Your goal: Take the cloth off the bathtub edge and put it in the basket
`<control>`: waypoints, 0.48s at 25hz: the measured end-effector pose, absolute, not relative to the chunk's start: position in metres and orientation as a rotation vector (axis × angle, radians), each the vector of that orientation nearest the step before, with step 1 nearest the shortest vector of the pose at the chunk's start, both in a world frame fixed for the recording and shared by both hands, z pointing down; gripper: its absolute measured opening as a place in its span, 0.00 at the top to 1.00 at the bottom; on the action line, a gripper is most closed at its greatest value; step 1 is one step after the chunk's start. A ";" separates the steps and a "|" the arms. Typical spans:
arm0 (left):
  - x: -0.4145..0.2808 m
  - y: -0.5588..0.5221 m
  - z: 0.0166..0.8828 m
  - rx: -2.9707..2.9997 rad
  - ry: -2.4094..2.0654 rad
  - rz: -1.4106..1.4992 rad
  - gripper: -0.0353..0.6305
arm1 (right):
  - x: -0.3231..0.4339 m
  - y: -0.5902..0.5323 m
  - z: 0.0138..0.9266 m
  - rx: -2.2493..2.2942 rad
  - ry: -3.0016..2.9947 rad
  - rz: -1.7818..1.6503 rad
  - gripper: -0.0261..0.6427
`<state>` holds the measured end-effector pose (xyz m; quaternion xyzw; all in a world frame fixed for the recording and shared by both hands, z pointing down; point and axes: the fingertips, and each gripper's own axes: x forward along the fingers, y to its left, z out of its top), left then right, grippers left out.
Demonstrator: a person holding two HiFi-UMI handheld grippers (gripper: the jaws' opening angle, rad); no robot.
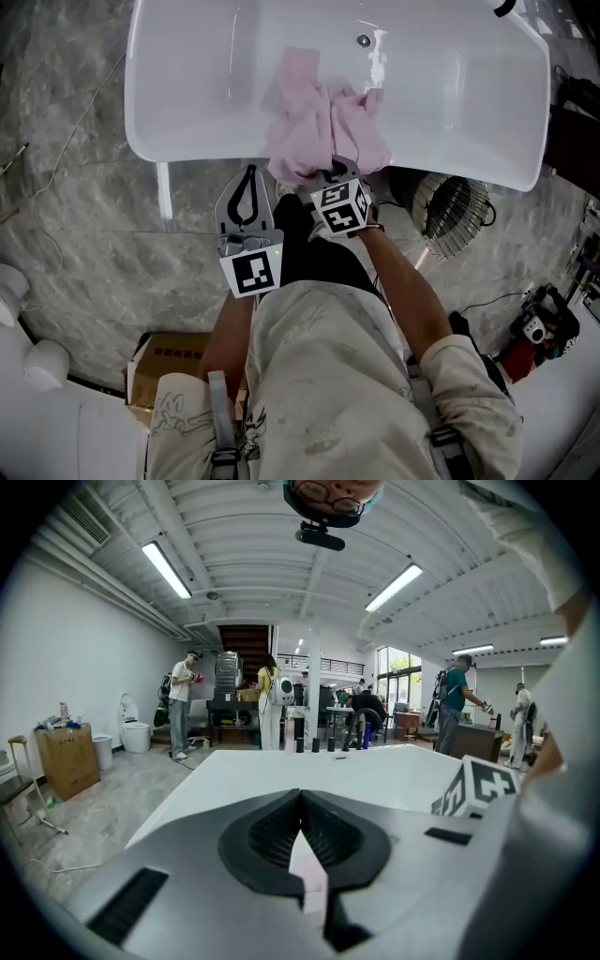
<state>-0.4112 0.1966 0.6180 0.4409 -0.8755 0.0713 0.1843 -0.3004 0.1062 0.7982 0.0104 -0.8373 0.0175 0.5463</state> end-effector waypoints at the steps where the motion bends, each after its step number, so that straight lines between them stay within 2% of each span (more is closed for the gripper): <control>1: -0.410 0.196 0.616 1.248 -2.471 0.201 0.94 | -0.299 0.104 0.791 0.045 -2.006 0.066 0.91; 12: -0.400 0.185 0.567 1.329 -2.514 0.139 0.94 | -0.284 0.087 0.707 0.250 -2.214 0.177 0.91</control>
